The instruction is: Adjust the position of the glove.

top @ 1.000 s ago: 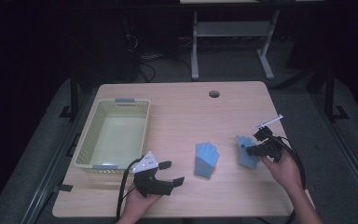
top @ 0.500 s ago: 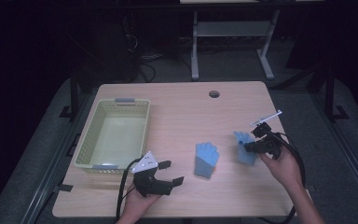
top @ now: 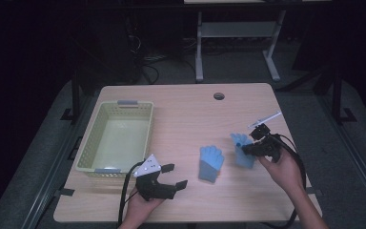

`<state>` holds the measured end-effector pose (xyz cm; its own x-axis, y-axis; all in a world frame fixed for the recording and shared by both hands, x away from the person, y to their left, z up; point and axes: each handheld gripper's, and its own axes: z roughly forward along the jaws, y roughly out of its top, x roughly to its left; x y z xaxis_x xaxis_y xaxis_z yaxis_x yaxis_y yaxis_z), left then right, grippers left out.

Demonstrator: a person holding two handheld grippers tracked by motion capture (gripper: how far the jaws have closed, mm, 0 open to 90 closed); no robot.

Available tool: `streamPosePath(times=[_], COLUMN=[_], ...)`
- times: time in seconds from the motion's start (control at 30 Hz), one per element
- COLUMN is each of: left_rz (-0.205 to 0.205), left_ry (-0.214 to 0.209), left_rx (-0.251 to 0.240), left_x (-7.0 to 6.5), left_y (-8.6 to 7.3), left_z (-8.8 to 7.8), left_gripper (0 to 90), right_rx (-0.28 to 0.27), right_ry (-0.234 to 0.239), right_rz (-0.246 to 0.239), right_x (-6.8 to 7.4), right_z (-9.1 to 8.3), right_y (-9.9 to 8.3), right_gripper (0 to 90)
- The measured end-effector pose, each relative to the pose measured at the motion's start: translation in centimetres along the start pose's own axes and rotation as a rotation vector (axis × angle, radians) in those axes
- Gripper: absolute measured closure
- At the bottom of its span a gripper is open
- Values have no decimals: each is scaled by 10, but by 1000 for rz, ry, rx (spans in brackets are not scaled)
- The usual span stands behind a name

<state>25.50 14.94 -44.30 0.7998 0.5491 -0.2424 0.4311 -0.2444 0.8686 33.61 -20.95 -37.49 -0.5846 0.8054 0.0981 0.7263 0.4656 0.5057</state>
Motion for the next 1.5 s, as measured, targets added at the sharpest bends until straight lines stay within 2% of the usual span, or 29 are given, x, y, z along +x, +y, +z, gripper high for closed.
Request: streamPosePath(times=[0.17, 0.5, 1.03, 1.27, 1.5], left_rz=[1, 1, 3, 3, 14], left_ry=[1, 2, 4, 3, 4], left_rx=[-5, -10, -11, -14, -10], left_x=[-1, 0, -1, -2, -1], left_y=[1, 0, 0, 0, 0], left_z=[-1, -1, -1, -1, -2], left_gripper=[196, 196, 197, 197, 197], right_rx=[-9, -20, -28, -22, -28], right_ry=[23, 54, 85, 102, 114], right_rz=[-15, -23, -40, -56, -49], right_x=[11, 21, 42, 54, 61], right_z=[0, 3, 17, 29, 36], right_y=[7, 14, 21, 22, 24], right_gripper=[831, 832, 830, 829, 823])
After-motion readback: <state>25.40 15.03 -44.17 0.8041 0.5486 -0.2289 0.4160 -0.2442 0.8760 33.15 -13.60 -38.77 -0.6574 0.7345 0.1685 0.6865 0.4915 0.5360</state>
